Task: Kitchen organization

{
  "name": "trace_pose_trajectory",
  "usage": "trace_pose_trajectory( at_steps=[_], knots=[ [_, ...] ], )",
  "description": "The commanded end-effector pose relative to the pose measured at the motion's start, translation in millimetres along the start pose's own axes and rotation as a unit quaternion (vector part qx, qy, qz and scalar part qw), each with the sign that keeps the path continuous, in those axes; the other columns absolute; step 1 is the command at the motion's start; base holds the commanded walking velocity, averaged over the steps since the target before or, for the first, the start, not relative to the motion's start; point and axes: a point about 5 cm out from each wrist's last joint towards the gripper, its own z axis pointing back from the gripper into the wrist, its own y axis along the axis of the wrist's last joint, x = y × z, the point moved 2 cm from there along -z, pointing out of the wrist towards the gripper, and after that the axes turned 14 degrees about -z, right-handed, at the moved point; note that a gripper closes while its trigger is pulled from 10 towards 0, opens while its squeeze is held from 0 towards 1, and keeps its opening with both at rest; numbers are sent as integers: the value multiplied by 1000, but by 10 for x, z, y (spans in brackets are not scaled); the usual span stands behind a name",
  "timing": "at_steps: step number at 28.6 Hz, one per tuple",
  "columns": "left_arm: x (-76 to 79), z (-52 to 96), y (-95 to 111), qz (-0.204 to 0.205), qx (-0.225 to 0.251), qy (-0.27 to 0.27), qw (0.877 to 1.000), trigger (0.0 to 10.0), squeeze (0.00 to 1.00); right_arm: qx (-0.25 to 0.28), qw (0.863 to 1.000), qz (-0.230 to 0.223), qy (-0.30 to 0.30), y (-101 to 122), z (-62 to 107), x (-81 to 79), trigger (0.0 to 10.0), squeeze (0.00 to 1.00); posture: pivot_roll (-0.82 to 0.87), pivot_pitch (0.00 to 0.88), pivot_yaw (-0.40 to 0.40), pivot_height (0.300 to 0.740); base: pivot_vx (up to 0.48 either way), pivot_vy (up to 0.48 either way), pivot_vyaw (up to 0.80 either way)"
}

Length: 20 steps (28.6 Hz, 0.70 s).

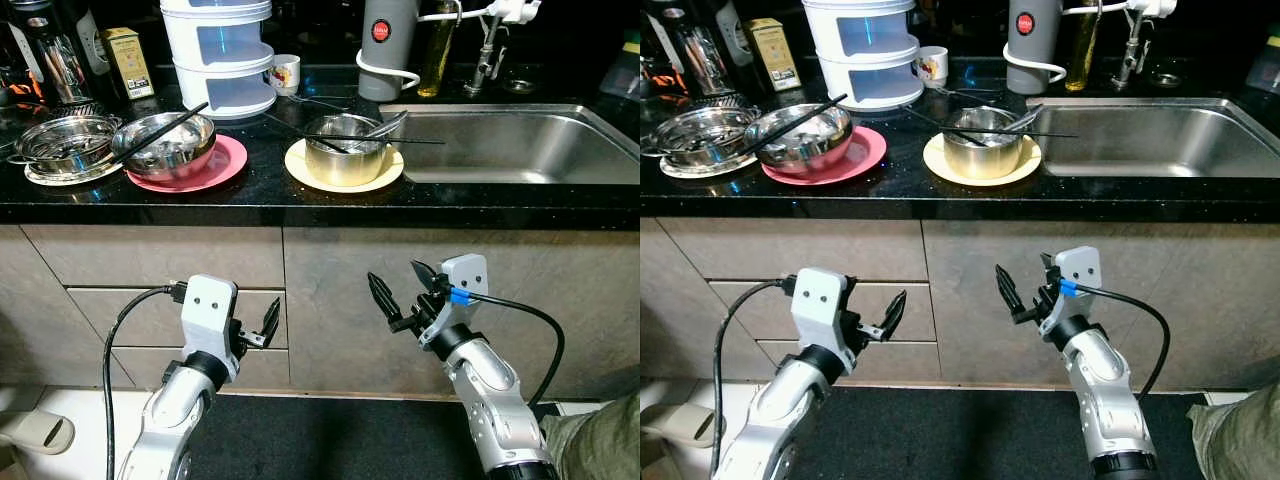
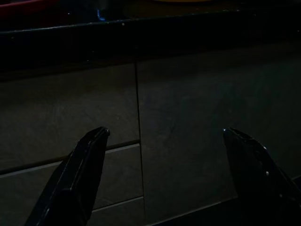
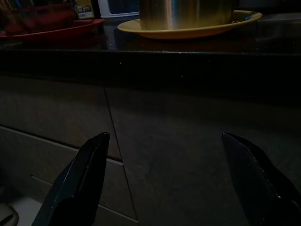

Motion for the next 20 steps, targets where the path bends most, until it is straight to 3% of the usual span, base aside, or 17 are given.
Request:
trace_pose_trajectory(
  at_steps=[1,7,15,20],
  knots=[
    [21,-3,-45,-8,-8,-13,1000,10000,0,6,1000,-4,7,12,-28,-23,10000,0,13,32,-30,740,0,0,0],
    [46,-15,-31,-18,-4,-18,1000,10000,0,7,1000,-4,8,25,-37,-30,10000,0,11,39,-31,740,0,-407,0],
    [12,-19,-23,-17,-4,-7,1000,10000,0,11,1000,-5,22,59,-60,-46,10000,0,13,44,-30,740,0,0,0],
    [3,-22,-21,-19,-4,-5,1000,10000,0,25,995,-18,91,212,-111,-225,10000,0,16,46,-28,740,0,0,0]
  ],
)
